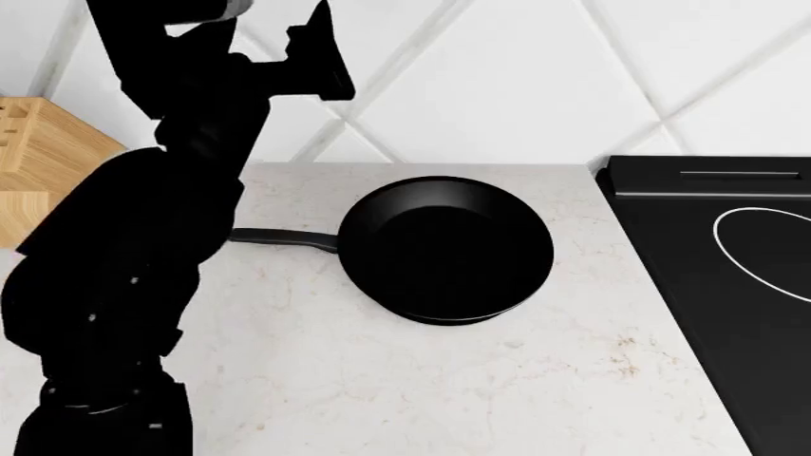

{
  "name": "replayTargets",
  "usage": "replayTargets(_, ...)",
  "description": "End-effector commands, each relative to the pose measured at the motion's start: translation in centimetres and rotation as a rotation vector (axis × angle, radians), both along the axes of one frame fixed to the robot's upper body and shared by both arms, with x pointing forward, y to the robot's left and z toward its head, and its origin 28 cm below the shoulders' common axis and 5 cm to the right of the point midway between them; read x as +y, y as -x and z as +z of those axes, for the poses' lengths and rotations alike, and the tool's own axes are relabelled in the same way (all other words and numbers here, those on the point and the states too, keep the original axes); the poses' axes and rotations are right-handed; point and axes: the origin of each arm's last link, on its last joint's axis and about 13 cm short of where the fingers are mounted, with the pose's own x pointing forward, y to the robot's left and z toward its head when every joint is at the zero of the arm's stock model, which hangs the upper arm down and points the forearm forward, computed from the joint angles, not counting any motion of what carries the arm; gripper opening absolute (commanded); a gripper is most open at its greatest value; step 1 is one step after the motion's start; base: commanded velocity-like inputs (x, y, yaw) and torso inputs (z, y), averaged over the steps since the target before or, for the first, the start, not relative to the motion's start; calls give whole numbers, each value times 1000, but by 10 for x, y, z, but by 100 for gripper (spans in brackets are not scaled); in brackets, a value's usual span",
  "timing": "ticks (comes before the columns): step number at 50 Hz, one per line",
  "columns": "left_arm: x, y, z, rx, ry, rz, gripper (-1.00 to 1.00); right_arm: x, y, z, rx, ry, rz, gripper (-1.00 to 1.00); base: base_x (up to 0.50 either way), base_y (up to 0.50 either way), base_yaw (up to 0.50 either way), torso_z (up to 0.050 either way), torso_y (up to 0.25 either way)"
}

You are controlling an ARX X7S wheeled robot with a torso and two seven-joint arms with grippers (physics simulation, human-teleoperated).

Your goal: Pick the honey bottle and bar from the counter and place them in the cabinets closest to them.

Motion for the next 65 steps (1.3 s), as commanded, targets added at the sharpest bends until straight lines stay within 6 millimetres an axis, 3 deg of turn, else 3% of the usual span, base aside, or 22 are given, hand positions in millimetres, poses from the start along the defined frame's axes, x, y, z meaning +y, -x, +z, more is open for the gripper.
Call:
replayTargets(1,3,31,2,-55,14,12,100,-2,11,-19,10,33,49,100,0,0,0,0,0)
replayTargets(9,5,56,-7,-97,18,16,100,-1,16,-31,22,56,80,100,0,0,0,0,0)
replayTargets(23,5,81,-20,-124,8,-17,100,-14,27,-51,16,55,73,100,0,0,0,0,0)
replayTargets(46,15,137,0,-296,52,-9,100,-33,59,-82,-46,38,128,100,0,0,0,0,0)
replayTargets(65,20,142,5,-338,62,52,100,-50,89,-102,-152,19,152,100,0,0,0,0,0)
